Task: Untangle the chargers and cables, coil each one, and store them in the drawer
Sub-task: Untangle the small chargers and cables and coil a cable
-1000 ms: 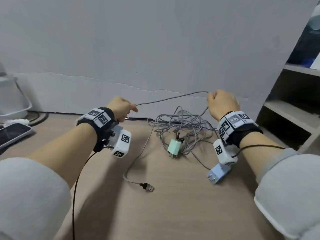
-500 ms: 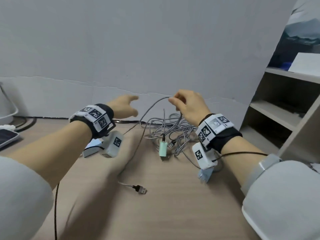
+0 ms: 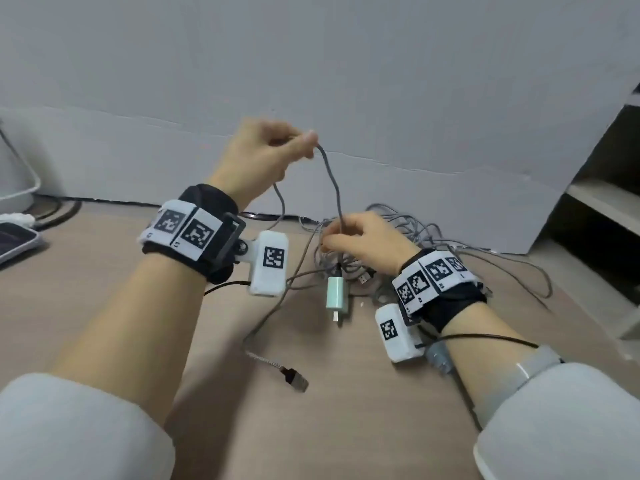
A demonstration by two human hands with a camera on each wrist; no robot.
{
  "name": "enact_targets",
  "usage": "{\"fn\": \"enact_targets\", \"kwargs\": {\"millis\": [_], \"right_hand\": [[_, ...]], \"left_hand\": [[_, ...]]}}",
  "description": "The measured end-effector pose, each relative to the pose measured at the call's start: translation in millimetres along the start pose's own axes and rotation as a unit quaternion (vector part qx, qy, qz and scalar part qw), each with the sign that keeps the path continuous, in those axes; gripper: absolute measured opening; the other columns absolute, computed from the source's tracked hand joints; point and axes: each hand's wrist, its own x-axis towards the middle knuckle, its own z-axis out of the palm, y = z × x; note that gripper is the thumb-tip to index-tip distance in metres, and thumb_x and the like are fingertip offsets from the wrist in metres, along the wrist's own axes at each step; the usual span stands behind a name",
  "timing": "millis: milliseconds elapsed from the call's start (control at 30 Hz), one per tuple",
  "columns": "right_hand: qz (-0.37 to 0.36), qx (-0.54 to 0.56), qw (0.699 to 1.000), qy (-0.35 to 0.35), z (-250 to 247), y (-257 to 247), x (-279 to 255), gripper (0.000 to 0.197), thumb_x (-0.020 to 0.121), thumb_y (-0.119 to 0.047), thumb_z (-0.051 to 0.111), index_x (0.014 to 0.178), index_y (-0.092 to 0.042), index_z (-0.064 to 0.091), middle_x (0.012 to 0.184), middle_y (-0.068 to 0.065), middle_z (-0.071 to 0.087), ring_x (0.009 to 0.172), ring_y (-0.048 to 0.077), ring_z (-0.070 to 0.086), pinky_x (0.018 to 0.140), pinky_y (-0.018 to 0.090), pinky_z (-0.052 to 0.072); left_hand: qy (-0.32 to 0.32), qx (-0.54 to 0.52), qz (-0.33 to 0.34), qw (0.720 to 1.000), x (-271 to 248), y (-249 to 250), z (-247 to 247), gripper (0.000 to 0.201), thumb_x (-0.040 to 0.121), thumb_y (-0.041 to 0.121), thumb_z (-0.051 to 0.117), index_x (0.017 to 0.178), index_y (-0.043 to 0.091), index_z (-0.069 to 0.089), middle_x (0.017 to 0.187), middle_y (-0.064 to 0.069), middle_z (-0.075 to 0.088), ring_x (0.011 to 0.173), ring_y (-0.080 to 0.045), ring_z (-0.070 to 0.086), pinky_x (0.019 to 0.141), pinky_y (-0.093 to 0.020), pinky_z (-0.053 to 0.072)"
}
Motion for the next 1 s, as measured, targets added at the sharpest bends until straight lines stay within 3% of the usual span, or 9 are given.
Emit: {"fn": "enact_targets", "kwargs": {"millis": [67,200,433,567,633,733,867,933,1000], "right_hand": [[0.023,-0.098,0.994,-0.038,12.3,8.6,9.2,0.009,0.087,-0.025,0.067,0.09,-0.021,0.075,0.083,-0.004,0.073,0.077,0.012,0.066,0.076,0.033,0.056],[0.04,-0.331,0.939,-0.081,15.8,9.9,23.0,0.02,0.096,-0.035,0.053,0.088,-0.022,0.067,0.097,0.0,0.066,0.105,0.026,0.06,0.096,0.044,0.048],[0.148,-0.444,0.882,-0.049,-6.0,21.6,19.3,0.026,0.095,-0.049,0.035,0.084,-0.027,0.043,0.118,0.014,0.063,0.121,0.036,0.048,0.1,0.048,0.033],[0.17,-0.447,0.878,-0.011,-18.5,19.7,9.1,0.037,0.097,-0.043,0.048,0.068,-0.02,0.047,0.091,0.005,0.059,0.117,0.031,0.047,0.1,0.045,0.032],[0.17,-0.448,0.878,-0.001,-22.5,18.6,5.8,0.035,0.097,-0.042,0.051,0.07,-0.02,0.053,0.085,0.001,0.058,0.114,0.029,0.046,0.099,0.045,0.03],[0.148,-0.441,0.885,0.021,-27.6,10.1,-2.3,0.031,0.099,-0.041,0.053,0.075,-0.023,0.059,0.087,-0.001,0.059,0.115,0.028,0.05,0.102,0.045,0.029],[0.106,-0.475,0.874,0.001,-23.7,1.4,-7.5,0.018,0.101,-0.036,0.049,0.105,-0.032,0.067,0.101,-0.005,0.058,0.118,0.029,0.05,0.102,0.048,0.03],[0.105,-0.495,0.862,-0.033,-15.1,1.7,-5.0,0.02,0.1,-0.033,0.046,0.111,-0.029,0.063,0.112,-0.001,0.06,0.119,0.033,0.046,0.097,0.048,0.028],[0.115,-0.508,0.852,-0.05,-6.7,0.6,-1.2,0.017,0.101,-0.029,0.046,0.111,-0.027,0.059,0.119,0.004,0.059,0.122,0.036,0.044,0.101,0.052,0.028]], "left_hand": [[0.106,-0.056,0.0,0.993,3.3,-7.0,-14.1,0.026,0.095,0.038,0.065,0.075,0.021,0.07,0.046,0.016,0.05,0.046,-0.008,0.037,0.051,-0.025,0.033],[0.252,-0.081,-0.039,0.964,2.1,-21.8,-39.2,0.028,0.095,0.036,0.066,0.072,0.021,0.07,0.041,0.014,0.046,0.041,-0.008,0.036,0.045,-0.022,0.032],[0.334,-0.06,-0.154,0.928,1.2,-67.4,-50.3,0.029,0.091,0.031,0.067,0.063,0.025,0.069,0.044,0.017,0.055,0.052,-0.007,0.046,0.067,-0.029,0.042],[0.375,-0.057,-0.213,0.901,-0.9,-94.4,-44.9,0.031,0.09,0.031,0.067,0.059,0.025,0.068,0.09,-0.024,0.072,0.072,-0.018,0.051,0.075,-0.039,0.051],[0.388,-0.048,-0.239,0.889,-2.2,-101.3,-46.7,0.031,0.089,0.032,0.067,0.058,0.025,0.067,0.087,-0.025,0.072,0.071,-0.026,0.055,0.081,-0.045,0.056],[0.372,-0.016,-0.265,0.889,-3.9,-106.8,-49.6,0.021,0.09,0.029,0.065,0.074,0.019,0.074,0.102,-0.021,0.073,0.096,-0.039,0.067,0.089,-0.042,0.054],[0.236,0.284,-0.316,0.874,-6.0,-92.4,-31.0,0.045,0.085,0.008,0.056,0.129,0.018,0.059,0.147,-0.017,0.04,0.134,-0.039,0.037,0.11,-0.045,0.031],[0.176,0.382,-0.172,0.891,-6.0,-69.3,-11.4,0.063,0.079,0.0,0.055,0.138,0.021,0.052,0.152,-0.015,0.033,0.135,-0.041,0.034,0.113,-0.049,0.027],[0.045,0.359,-0.016,0.932,-3.4,-47.3,18.3,0.061,0.079,-0.001,0.052,0.137,0.019,0.058,0.144,-0.012,0.05,0.131,-0.037,0.044,0.113,-0.045,0.032]]}}
